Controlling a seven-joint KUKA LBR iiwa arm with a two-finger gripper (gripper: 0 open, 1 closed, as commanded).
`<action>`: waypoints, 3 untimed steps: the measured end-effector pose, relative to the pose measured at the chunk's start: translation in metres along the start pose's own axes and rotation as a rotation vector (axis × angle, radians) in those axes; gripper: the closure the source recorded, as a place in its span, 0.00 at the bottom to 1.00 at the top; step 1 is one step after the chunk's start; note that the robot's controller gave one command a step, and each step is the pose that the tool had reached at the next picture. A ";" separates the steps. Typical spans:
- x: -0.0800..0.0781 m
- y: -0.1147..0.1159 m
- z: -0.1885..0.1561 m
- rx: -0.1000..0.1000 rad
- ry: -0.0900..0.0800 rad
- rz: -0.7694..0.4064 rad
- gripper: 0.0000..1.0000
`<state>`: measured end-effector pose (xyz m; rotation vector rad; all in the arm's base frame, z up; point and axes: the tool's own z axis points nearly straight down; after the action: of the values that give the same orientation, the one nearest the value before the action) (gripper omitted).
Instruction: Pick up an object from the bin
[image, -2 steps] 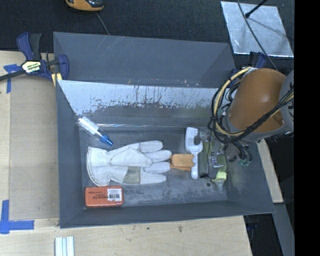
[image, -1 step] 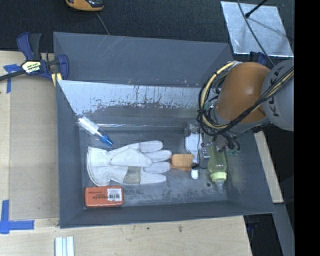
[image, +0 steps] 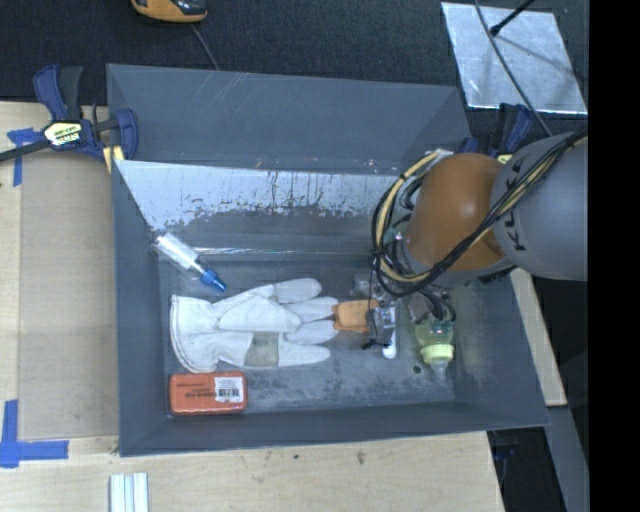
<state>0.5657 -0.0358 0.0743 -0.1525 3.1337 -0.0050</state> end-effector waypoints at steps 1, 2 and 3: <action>0.000 0.000 0.000 0.000 0.000 0.000 1.00; -0.015 -0.012 -0.115 -0.003 0.001 0.005 1.00; -0.015 -0.012 -0.115 -0.003 0.001 0.004 1.00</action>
Offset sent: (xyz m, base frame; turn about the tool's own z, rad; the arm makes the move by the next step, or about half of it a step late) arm 0.0145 -0.0097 0.1146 0.0023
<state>0.5810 -0.0460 0.1892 -0.1459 3.1351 -0.0009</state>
